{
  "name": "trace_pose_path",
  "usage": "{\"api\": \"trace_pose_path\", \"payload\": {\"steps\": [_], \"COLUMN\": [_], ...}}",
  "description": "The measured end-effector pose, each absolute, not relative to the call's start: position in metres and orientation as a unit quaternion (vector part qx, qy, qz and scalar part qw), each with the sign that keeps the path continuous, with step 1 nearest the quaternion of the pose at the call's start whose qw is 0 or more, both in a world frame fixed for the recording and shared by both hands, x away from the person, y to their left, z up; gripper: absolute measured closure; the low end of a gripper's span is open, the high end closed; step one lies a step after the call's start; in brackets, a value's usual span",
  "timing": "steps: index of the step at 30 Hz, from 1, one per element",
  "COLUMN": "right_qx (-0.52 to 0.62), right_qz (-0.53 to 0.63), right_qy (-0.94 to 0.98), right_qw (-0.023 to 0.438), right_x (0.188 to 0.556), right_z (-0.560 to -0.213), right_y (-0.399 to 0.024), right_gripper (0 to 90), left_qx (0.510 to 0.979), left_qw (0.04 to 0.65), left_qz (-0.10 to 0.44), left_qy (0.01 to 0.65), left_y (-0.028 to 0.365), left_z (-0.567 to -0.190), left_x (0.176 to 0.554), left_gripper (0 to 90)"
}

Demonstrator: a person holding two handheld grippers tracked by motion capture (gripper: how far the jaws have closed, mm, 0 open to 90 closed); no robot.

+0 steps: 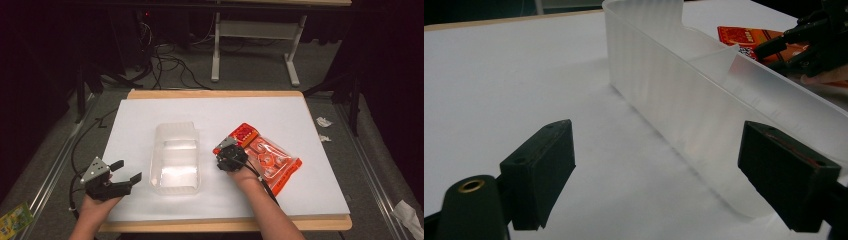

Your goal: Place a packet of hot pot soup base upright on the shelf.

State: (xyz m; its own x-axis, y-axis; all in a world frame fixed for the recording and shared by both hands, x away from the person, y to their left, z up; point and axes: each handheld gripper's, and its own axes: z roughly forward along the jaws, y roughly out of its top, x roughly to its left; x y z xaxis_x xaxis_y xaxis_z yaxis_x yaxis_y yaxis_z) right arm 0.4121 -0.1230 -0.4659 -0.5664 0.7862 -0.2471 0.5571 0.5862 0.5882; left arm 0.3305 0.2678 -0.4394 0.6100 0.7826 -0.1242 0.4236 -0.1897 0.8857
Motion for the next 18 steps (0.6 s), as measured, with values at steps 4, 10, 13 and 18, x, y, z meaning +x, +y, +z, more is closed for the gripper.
{"api": "trace_pose_path", "payload": {"steps": [4,10,13,18], "right_qx": [0.382,0.369,0.369,0.383], "right_qz": [0.223,0.238,0.231,0.231], "right_qy": [0.860,0.858,0.854,0.850], "right_qw": [0.254,0.266,0.285,0.280], "right_x": [0.4132,0.4094,0.4089,0.4100], "right_z": [-0.4648,-0.4624,-0.4610,-0.4598], "right_y": [-0.1225,-0.1197,-0.1215,-0.1278], "right_gripper": [57.9,70.2,77.7,71.3], "left_qx": [0.747,0.749,0.748,0.747], "left_qw": [0.496,0.495,0.496,0.499], "left_qz": [0.180,0.179,0.178,0.177], "left_qy": [0.404,0.403,0.403,0.402], "left_y": [0.2679,0.2681,0.2686,0.2686], "left_z": [-0.4391,-0.4397,-0.4392,-0.4382], "left_x": [0.3304,0.3310,0.3303,0.3301], "left_gripper": [15.9,15.9,15.9,16.2]}}
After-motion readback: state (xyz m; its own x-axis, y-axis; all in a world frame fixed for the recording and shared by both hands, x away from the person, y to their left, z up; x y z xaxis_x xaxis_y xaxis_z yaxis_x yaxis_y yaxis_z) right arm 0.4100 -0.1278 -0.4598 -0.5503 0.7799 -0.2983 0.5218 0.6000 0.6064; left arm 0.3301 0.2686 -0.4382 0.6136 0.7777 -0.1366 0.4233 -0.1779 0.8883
